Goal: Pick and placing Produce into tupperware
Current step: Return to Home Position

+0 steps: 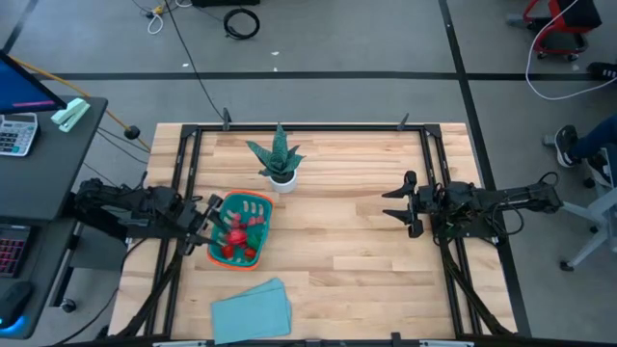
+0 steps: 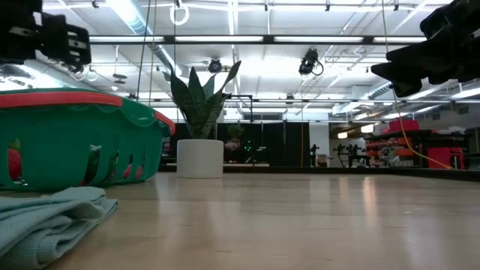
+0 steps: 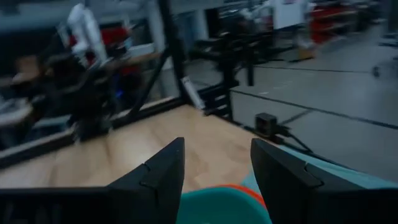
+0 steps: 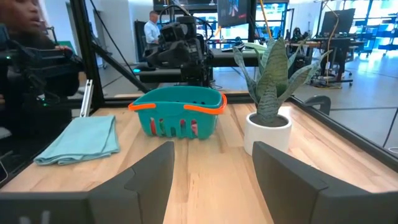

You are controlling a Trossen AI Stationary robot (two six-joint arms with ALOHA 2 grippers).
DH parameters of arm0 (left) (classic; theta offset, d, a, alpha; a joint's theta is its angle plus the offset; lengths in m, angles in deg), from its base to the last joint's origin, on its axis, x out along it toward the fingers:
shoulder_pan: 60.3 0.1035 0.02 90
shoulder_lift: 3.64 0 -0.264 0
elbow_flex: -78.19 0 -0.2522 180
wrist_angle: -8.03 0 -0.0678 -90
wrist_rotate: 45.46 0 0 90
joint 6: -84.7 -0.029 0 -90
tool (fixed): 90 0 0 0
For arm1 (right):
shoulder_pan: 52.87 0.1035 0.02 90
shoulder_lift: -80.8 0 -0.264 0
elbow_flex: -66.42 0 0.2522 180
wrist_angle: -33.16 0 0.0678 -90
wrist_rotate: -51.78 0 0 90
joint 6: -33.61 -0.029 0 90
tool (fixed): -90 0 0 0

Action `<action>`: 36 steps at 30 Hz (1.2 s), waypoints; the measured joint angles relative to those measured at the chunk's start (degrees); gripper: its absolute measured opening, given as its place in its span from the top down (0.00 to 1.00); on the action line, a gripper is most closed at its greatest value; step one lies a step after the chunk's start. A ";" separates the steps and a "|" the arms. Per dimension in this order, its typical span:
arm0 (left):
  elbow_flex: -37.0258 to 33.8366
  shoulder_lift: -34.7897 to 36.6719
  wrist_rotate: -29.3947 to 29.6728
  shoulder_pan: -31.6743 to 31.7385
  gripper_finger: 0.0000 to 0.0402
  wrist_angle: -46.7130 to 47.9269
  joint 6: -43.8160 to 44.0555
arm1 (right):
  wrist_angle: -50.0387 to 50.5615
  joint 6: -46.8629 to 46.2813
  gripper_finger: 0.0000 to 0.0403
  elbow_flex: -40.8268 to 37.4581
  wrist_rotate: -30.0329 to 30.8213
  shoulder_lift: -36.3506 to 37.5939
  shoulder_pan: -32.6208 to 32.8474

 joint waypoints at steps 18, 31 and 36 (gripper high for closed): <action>0.00 -0.55 -1.05 0.04 0.53 -0.06 13.63 | 0.02 0.00 0.44 0.04 0.00 0.00 -0.02; 0.00 -0.55 -0.95 0.02 0.54 -0.06 13.89 | 0.04 0.00 0.44 0.04 0.00 0.00 -0.02; 0.00 -0.57 -0.95 0.02 0.52 -0.08 13.87 | 0.04 0.00 0.44 0.04 0.00 0.00 -0.02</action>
